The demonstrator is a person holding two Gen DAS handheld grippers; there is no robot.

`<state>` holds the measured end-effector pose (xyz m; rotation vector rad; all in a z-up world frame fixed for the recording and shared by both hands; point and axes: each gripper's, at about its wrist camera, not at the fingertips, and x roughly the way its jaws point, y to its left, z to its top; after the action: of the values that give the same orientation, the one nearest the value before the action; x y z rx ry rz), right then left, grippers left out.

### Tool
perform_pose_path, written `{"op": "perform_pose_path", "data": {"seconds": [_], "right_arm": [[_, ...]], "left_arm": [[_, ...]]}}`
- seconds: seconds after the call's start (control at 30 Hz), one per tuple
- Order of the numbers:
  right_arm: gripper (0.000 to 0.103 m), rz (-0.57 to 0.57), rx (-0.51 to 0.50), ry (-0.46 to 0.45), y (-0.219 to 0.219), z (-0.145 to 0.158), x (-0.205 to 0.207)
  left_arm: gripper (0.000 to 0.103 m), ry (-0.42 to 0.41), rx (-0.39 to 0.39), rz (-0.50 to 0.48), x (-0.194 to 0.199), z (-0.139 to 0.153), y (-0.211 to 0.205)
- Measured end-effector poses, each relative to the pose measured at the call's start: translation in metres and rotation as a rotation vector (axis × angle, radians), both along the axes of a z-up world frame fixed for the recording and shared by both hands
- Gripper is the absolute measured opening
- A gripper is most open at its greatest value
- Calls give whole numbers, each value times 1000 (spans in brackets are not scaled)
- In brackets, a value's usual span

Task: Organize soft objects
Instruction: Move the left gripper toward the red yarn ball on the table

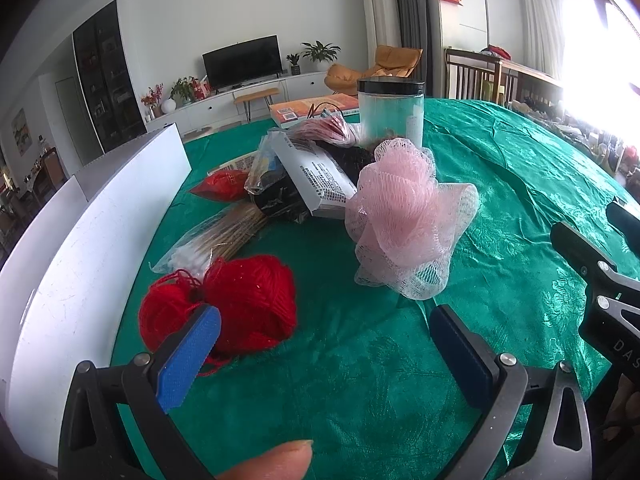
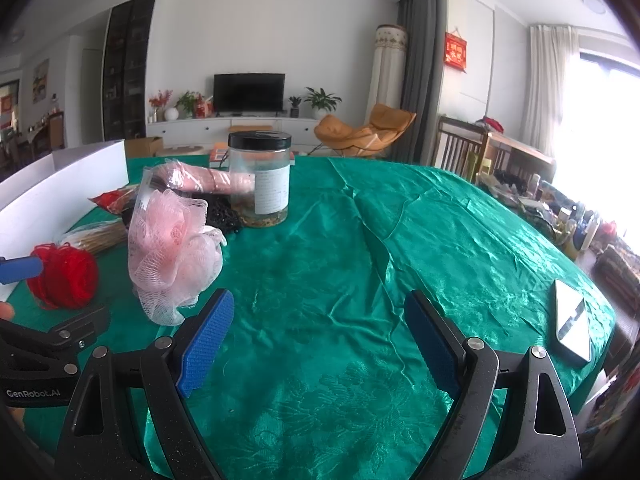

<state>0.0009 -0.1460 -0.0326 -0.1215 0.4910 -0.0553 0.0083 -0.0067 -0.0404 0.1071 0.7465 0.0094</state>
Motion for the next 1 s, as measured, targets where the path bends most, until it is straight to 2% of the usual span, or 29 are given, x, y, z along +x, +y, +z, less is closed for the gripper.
{"op": "perform_pose_path", "data": {"seconds": [0.47, 0.67, 1.0], "right_arm": [[89, 3, 4, 4, 0, -1, 1], [89, 7, 6, 9, 2, -3, 1], [89, 12, 15, 26, 0, -4, 3]], "left_arm": [[103, 34, 5, 16, 5, -8, 6], [103, 73, 13, 27, 11, -17, 9], [103, 121, 78, 45, 24, -32, 7]]}}
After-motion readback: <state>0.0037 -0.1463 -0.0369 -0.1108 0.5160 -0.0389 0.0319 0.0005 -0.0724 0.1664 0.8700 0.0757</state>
